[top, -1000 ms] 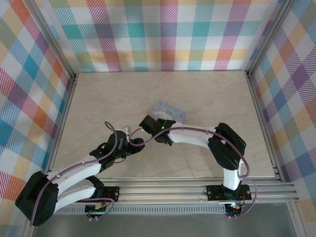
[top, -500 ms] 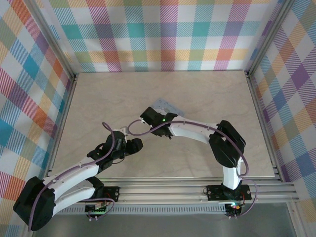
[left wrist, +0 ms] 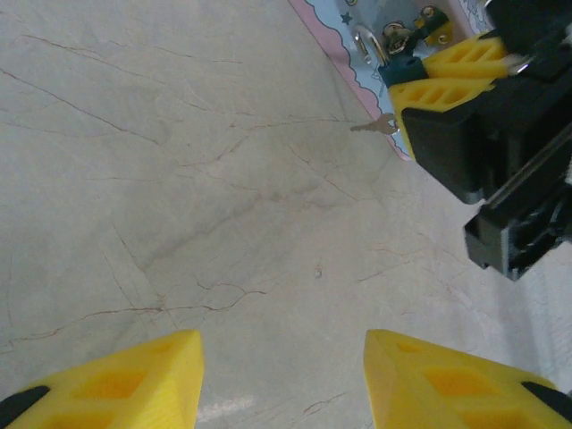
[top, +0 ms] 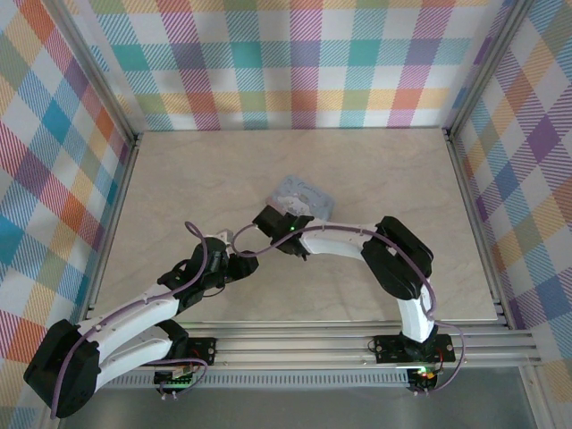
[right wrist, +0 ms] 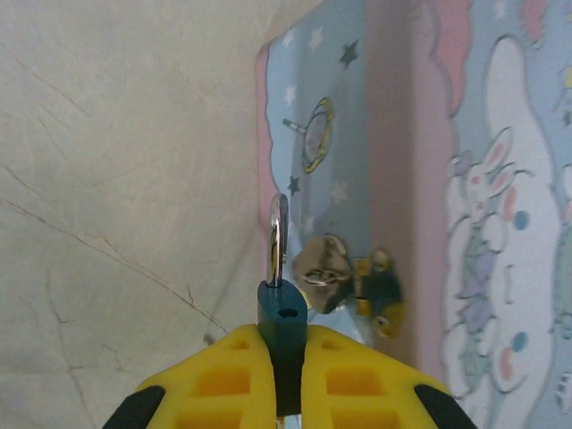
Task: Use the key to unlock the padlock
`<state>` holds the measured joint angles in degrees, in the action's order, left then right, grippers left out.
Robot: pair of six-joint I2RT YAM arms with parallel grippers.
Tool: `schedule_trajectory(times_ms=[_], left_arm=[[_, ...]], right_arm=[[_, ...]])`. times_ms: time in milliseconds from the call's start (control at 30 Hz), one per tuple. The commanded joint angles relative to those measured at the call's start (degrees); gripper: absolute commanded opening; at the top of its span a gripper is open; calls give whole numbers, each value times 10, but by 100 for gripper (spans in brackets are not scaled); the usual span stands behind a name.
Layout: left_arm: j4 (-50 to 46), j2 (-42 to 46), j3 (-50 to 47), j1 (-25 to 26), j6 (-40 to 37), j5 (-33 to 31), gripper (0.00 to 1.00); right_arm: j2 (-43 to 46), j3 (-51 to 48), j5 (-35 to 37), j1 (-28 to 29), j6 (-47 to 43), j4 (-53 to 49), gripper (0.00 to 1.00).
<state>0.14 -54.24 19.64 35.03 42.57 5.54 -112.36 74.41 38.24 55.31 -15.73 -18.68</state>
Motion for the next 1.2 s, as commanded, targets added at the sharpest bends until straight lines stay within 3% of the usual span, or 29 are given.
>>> schedule_trajectory(times_ms=[0, 233, 333, 500, 567, 600, 633, 700, 933, 1167], left_arm=[[-11, 12, -10, -7, -5, -6, 50], [-19, 20, -9, -7, -3, -11, 51], [-24, 24, -9, -7, 0, -13, 51], [-53, 37, 3, -8, -8, -31, 56], [-74, 46, 15, -8, -21, -40, 67], [-88, 51, 24, -9, -31, -45, 88], [-102, 53, 36, -9, -44, -47, 99], [-126, 51, 59, -10, -73, -48, 100], [-207, 12, 146, -12, -166, -46, 100], [-182, -61, 183, -13, -189, -20, 100]], right_arm=[[11, -11, 53, 8, -51, 116, 0], [10, -14, 65, 10, -134, 191, 0], [21, -6, 53, 11, -127, 181, 0], [53, 20, -26, 9, -74, 124, 0], [68, 39, -48, 7, -44, 87, 0], [77, 47, -59, 6, -27, 70, 0], [88, 57, -74, 0, -5, 50, 0], [104, 74, -103, -16, 34, 10, 0], [174, 103, -229, -124, 161, -129, 0], [193, 50, -391, -359, 255, -275, 0]])
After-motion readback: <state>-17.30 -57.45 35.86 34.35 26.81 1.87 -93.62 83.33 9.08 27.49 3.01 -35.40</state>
